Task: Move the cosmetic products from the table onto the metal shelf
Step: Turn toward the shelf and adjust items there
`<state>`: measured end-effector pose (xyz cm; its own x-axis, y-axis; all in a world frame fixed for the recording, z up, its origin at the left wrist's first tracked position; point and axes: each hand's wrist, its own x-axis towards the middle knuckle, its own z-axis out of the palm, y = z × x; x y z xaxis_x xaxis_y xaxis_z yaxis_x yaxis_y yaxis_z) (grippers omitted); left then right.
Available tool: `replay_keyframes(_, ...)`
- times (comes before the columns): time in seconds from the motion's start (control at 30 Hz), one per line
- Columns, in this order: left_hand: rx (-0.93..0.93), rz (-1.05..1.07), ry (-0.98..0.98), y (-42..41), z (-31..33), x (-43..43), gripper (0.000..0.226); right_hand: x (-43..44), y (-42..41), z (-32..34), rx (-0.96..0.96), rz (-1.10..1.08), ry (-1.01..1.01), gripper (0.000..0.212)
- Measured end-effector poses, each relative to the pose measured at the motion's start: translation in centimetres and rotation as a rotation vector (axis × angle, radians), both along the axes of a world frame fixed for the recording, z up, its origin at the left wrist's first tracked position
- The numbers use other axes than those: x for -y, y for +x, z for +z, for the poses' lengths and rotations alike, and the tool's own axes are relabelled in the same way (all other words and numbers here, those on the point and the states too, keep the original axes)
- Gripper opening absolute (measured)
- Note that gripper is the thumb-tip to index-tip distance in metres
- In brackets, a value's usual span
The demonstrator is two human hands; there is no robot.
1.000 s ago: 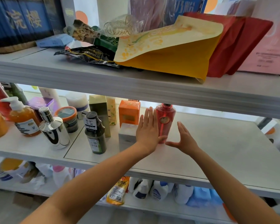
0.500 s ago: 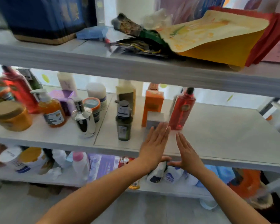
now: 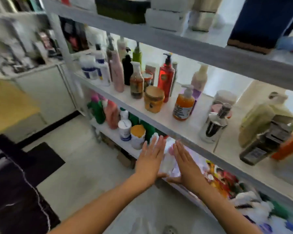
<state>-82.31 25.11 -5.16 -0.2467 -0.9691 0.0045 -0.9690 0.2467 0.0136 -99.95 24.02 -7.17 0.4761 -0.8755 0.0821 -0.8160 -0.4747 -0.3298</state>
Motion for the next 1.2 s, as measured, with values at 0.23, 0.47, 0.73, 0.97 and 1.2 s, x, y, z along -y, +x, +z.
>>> replay_keyframes(0.23,-0.076,0.38,0.031,14.6,1.3,1.2,0.122,7.4,16.1,2.9,-0.15,0.351,-0.069,0.128)
replay_keyframes(0.47,-0.064,0.752,0.033,28.8,1.6,3.1,0.117,16.2,32.2,3.7,-0.139,0.708,-0.12,0.126)
replay_keyframes(0.73,-0.06,1.086,-0.019,41.1,4.1,4.1,0.117,21.4,49.9,6.0,-0.084,0.949,-0.136,0.127)
replay_keyframes(0.97,-0.122,1.215,0.024,51.0,3.4,4.2,0.117,21.8,62.0,5.3,-0.121,1.098,-0.1,0.126)
replay_keyframes(1.2,-0.176,1.224,0.025,64.9,3.6,6.0,0.116,23.8,76.1,5.4,-0.135,1.101,-0.097,0.127)
